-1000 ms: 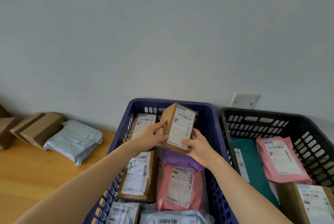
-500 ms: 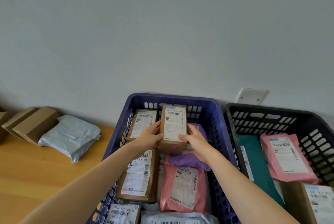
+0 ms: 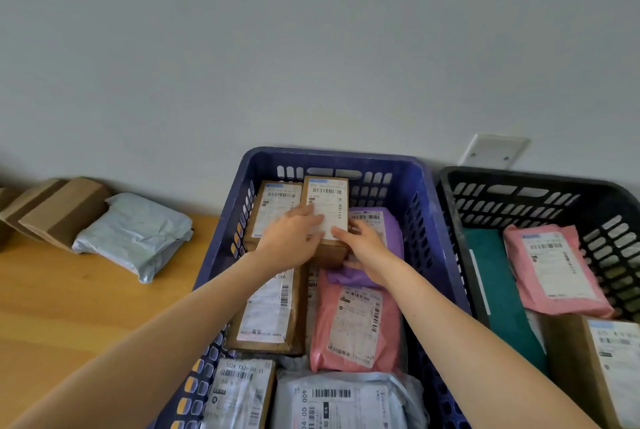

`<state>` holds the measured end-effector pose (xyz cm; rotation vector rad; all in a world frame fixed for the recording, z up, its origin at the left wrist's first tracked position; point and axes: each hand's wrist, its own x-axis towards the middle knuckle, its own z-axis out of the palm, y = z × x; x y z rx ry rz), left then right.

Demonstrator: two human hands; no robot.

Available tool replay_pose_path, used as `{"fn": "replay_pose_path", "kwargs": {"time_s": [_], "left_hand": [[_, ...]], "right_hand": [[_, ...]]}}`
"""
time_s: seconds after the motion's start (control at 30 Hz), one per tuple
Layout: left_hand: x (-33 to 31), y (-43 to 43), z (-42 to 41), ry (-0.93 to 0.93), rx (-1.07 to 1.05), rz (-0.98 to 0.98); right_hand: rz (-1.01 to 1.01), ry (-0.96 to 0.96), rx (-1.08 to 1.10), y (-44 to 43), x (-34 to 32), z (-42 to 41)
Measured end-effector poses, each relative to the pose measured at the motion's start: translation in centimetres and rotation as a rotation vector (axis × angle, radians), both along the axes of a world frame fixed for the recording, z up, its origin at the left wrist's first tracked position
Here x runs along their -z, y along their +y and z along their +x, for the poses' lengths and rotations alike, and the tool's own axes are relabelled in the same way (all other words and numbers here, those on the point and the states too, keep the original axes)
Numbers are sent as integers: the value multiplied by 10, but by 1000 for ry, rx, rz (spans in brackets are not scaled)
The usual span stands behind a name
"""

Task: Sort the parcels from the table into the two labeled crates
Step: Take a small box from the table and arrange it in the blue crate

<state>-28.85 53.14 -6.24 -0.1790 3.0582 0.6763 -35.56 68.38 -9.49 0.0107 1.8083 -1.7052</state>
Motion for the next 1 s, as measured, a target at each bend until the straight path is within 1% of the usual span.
{"fn": "replay_pose_path", "kwargs": {"time_s": [0.1,0.2,0.3,0.43,0.5,0.6,0.77,0.8,0.87,0.9,1.0], "left_hand": [[8,-7,0,-3,37,-68],[12,-13,-2,15,122,-178],[16,-12,-7,23,184,-222],[20,-10,-9,7,284,-331],[20,-11,-9,-16,309,-365],[20,-10,-11,-30,317,-392],[24,-8,-10,-50,309,-377],[25,-8,-10,-50,309,-376],[25,-9,-11,-47,308,-373],[25,-9,-12,-47,311,-376],[23,-9,-13,-45,315,-382]], "right_hand": [[33,37,-38,-1,7,-2],[62,95,-155,6,13,-4],[262,206,-358,15,22,-3],[406,309,-395,12,33,0],[510,371,-438,14,37,0],[610,438,-492,22,41,-2],[723,499,-537,23,41,2],[773,556,-541,24,41,3],[880,728,-585,27,40,5],[899,789,-614,29,40,6],[905,848,-656,31,41,12]]}}
